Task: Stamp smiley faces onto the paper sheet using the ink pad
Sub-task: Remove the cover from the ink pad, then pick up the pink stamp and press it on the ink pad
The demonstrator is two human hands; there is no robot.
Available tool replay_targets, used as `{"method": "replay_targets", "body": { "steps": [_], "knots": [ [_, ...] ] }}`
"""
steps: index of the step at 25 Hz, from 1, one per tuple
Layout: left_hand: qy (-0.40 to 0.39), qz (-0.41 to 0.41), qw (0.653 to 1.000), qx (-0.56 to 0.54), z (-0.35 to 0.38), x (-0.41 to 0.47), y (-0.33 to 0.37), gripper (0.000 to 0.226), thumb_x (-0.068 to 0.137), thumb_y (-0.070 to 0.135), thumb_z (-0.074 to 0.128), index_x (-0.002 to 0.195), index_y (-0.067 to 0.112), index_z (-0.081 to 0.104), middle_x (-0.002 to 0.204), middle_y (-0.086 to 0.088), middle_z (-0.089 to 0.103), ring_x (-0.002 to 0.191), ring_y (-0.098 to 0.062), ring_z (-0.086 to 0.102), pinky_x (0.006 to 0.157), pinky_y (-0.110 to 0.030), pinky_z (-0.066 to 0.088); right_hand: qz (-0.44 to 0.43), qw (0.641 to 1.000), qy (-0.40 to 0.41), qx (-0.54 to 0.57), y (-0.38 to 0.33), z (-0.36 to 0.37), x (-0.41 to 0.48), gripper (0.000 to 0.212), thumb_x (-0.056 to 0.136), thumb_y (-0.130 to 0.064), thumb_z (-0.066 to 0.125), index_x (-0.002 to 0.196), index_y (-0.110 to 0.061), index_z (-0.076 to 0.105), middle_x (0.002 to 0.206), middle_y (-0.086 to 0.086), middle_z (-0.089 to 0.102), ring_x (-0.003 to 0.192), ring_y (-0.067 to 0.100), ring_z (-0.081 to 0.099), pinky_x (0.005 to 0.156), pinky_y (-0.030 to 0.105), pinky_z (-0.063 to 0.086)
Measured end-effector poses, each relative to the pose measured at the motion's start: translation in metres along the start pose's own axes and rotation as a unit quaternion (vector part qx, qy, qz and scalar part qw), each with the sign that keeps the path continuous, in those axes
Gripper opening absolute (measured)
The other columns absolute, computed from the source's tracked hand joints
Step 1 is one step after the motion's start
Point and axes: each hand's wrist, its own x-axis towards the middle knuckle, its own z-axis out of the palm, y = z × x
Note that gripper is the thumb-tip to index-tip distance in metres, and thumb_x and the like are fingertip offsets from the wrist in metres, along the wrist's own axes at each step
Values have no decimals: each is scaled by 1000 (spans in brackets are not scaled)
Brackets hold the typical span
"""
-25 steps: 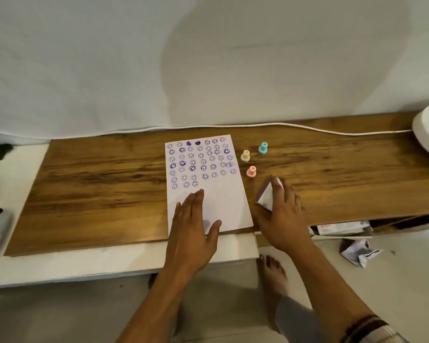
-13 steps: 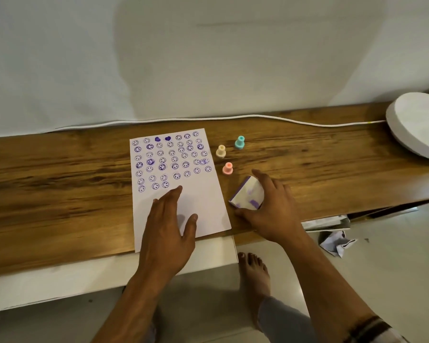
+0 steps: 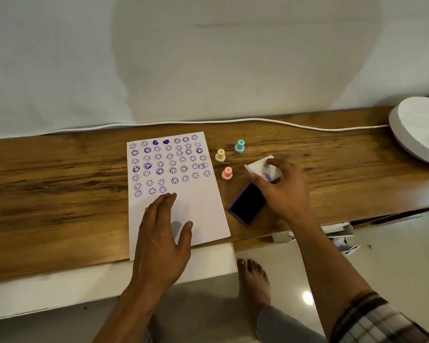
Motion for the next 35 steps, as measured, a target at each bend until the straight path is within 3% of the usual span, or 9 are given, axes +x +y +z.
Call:
{"method": "replay_targets", "body": {
  "steps": [3, 12, 15, 19, 24, 26, 28, 31, 35],
  "knots": [
    [9, -2, 1000, 0, 1, 0, -1, 71, 89, 45, 66, 153, 27, 39, 162, -3, 41, 146, -27, 44, 111, -43, 40, -10, 998, 7, -60, 1, 4, 22, 69, 80, -60, 80, 139, -33, 59, 152, 0, 49, 137, 27, 42, 103, 51, 51],
    [10, -15, 1000, -8, -2, 0, 2, 73, 89, 41, 70, 153, 25, 40, 162, -3, 41, 146, -27, 43, 113, -49, 43, -14, 992, -3, -127, 8, 18, 39, 75, 80, -60, 78, 146, -36, 52, 161, 3, 38, 145, 31, 31, 115, 56, 36],
    [14, -13, 1000, -22, -6, -1, 6, 72, 88, 47, 63, 153, 24, 41, 161, -4, 42, 146, -27, 44, 113, -51, 45, -18, 991, -2, -135, 8, 19, 36, 71, 83, -60, 77, 145, -37, 52, 162, 3, 35, 147, 31, 30, 116, 57, 34],
    [14, -4, 1000, -23, -6, 0, 6, 65, 90, 45, 63, 149, 24, 46, 158, -3, 46, 146, -29, 44, 114, -58, 44, -104, 986, 62, -118, -8, 31, 25, 51, 86, -55, 73, 132, -39, 58, 149, 1, 48, 136, 28, 43, 109, 57, 42],
    [11, -4, 1000, -16, -3, -2, 7, 57, 90, 35, 72, 144, 26, 54, 155, -2, 51, 144, -29, 46, 115, -56, 43, -199, 965, -7, -172, -24, 61, 7, 25, 94, -42, 68, 118, -34, 68, 121, -5, 70, 112, 20, 59, 91, 47, 45],
    [17, 9, 1000, -21, -6, -1, 7, 53, 90, 37, 70, 140, 26, 58, 152, -2, 53, 140, -23, 49, 113, -38, 42, -162, 979, -10, -119, -27, 59, 2, 20, 94, -40, 71, 114, -36, 70, 113, -13, 71, 104, 14, 61, 85, 36, 47],
    [23, 3, 998, -60, -12, 0, 10, 49, 90, 37, 69, 137, 26, 60, 148, 0, 56, 134, -11, 49, 106, -19, 39, -67, 996, -47, 36, -35, 50, -10, 13, 92, -45, 74, 105, -44, 71, 97, -29, 69, 95, 3, 64, 72, 23, 49],
    [30, -5, 990, -136, -18, 3, 19, 46, 92, 31, 72, 137, 25, 63, 144, 4, 58, 126, -10, 57, 98, -22, 55, -5, 961, -127, 245, -46, 39, -49, 13, 89, -36, 79, 93, -48, 75, 94, -36, 71, 92, -12, 64, 63, 15, 51],
    [-2, 14, 983, -181, -20, 1, 25, 47, 93, 27, 72, 139, 26, 63, 138, 5, 63, 115, -10, 66, 89, -21, 59, -23, 948, -153, 278, -46, 35, -96, 25, 90, -16, 76, 109, -32, 76, 95, -19, 77, 86, 2, 71, 64, 12, 53]
  ]
}}
